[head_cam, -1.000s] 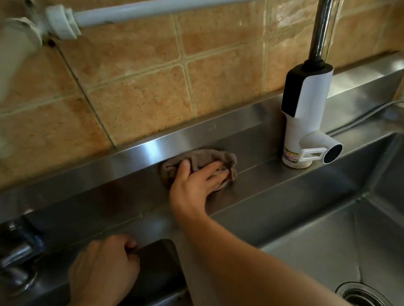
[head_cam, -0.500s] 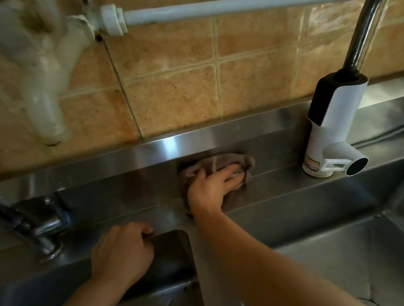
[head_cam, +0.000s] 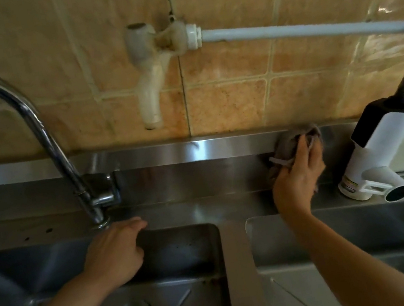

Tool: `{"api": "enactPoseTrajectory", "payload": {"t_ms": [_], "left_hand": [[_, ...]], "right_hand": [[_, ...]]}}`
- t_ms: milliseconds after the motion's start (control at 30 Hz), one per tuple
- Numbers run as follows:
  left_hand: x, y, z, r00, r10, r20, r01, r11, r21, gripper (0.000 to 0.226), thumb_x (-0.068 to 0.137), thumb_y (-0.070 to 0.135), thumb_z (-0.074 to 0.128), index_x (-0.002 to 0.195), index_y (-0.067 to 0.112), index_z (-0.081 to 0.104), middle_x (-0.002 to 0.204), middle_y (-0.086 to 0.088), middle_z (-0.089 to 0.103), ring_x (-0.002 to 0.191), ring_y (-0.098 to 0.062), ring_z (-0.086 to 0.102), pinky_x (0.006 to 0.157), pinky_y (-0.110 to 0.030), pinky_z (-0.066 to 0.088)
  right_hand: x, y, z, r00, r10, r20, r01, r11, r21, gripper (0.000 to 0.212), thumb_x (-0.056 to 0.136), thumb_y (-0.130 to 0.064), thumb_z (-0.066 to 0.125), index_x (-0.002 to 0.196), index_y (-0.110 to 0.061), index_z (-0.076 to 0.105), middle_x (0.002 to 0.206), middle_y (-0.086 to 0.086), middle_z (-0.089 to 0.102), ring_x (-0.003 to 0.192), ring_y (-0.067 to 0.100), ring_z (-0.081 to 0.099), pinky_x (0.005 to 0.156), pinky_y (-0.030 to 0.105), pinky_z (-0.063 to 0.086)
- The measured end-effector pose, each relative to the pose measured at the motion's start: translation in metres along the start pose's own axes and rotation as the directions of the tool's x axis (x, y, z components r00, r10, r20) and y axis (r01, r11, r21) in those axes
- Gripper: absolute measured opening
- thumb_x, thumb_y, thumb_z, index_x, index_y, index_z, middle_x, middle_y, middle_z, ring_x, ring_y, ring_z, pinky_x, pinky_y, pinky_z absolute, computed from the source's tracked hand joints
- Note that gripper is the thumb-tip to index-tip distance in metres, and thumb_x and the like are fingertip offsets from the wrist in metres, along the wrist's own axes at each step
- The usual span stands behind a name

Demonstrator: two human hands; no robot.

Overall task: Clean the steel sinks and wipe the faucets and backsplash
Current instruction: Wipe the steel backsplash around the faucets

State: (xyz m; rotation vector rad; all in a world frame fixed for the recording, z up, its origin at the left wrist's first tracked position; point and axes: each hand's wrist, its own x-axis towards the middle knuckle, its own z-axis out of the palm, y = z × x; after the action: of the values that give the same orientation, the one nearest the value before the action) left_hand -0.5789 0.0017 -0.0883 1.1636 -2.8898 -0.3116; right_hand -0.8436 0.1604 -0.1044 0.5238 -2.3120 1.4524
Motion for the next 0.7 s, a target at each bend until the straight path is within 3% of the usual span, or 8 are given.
{"api": "enactPoseTrajectory", "payload": {"t_ms": [100,267,367,467,533,567,633,700], "left_hand": [[-0.005,-0.014,0.007,1.000,-0.002,-0.005,0.001,1.000,-0.016,0.061,0.088,0.015,0.053,0.143,0.034,0.037,0.152,0.016,0.030,0.138,-0.009,0.030,0.110,-0.023,0.025],[0.001,-0.027,0.012,0.995,0.053,-0.079,-0.054,0.998,-0.014,0.061,0.086,0.018,0.052,0.142,0.040,0.038,0.149,0.020,0.033,0.133,-0.009,0.036,0.107,-0.022,0.029],[0.003,-0.032,0.014,0.994,0.071,-0.083,-0.072,0.997,-0.017,0.057,0.086,0.021,0.052,0.138,0.042,0.042,0.141,0.013,0.044,0.124,-0.012,0.043,0.100,-0.023,0.035],[0.005,-0.034,0.014,0.990,0.100,-0.095,-0.101,0.995,0.000,0.056,0.085,0.022,0.052,0.137,0.040,0.043,0.135,0.005,0.048,0.122,-0.015,0.045,0.098,-0.023,0.036],[0.003,-0.040,0.014,0.982,0.159,-0.106,-0.163,0.986,-0.031,0.057,0.084,0.019,0.053,0.137,0.037,0.045,0.137,0.006,0.049,0.125,-0.014,0.043,0.100,-0.022,0.033],[0.001,-0.044,0.013,0.975,0.193,-0.113,-0.201,0.978,-0.060,0.056,0.084,0.016,0.053,0.136,0.035,0.046,0.138,0.009,0.048,0.126,-0.012,0.041,0.102,-0.021,0.030],[-0.006,-0.061,0.011,0.964,0.215,-0.155,-0.234,0.964,-0.122,0.049,0.086,0.014,0.054,0.131,0.033,0.052,0.133,0.014,0.051,0.125,-0.007,0.042,0.105,-0.019,0.026],[-0.012,-0.083,0.008,0.961,0.153,-0.232,-0.193,0.968,-0.161,0.037,0.087,0.017,0.056,0.119,0.036,0.056,0.122,0.017,0.053,0.116,-0.001,0.044,0.104,-0.019,0.031]], "right_hand": [[-0.008,0.009,0.015,0.992,-0.122,0.026,0.125,0.984,-0.129,0.062,0.091,0.006,0.043,0.148,-0.013,0.029,0.160,0.004,0.006,0.144,0.039,0.001,0.118,0.050,0.005],[-0.035,-0.021,0.071,0.867,-0.492,0.085,0.499,0.848,-0.179,0.064,0.089,0.005,0.040,0.149,-0.009,0.022,0.158,-0.004,0.008,0.144,0.037,-0.002,0.116,0.027,-0.015],[-0.052,-0.043,0.093,0.791,-0.594,0.149,0.612,0.763,-0.209,0.073,0.083,0.010,0.051,0.147,-0.007,0.022,0.155,0.005,0.016,0.141,0.042,0.003,0.117,0.043,-0.004],[-0.071,-0.073,0.110,0.565,-0.742,0.362,0.825,0.515,-0.232,0.089,0.070,0.005,0.068,0.146,-0.010,0.024,0.154,0.006,0.018,0.141,0.040,0.008,0.108,0.054,0.007],[-0.066,-0.081,0.115,0.389,-0.786,0.481,0.921,0.327,-0.210,0.094,0.068,-0.005,0.073,0.147,-0.014,0.024,0.155,0.004,0.018,0.142,0.038,0.013,0.110,0.050,0.011],[-0.057,-0.079,0.113,0.348,-0.785,0.513,0.937,0.279,-0.209,0.094,0.069,-0.009,0.074,0.148,-0.018,0.024,0.156,0.002,0.018,0.142,0.037,0.015,0.111,0.048,0.016],[-0.038,-0.065,0.097,0.396,-0.765,0.507,0.917,0.301,-0.262,0.086,0.074,-0.015,0.070,0.147,-0.025,0.027,0.154,0.001,0.023,0.141,0.035,0.020,0.112,0.051,0.024],[-0.029,-0.050,0.077,0.576,-0.701,0.421,0.816,0.462,-0.348,0.077,0.076,-0.017,0.061,0.146,-0.024,0.028,0.152,0.005,0.024,0.139,0.038,0.021,0.109,0.059,0.028]]}}
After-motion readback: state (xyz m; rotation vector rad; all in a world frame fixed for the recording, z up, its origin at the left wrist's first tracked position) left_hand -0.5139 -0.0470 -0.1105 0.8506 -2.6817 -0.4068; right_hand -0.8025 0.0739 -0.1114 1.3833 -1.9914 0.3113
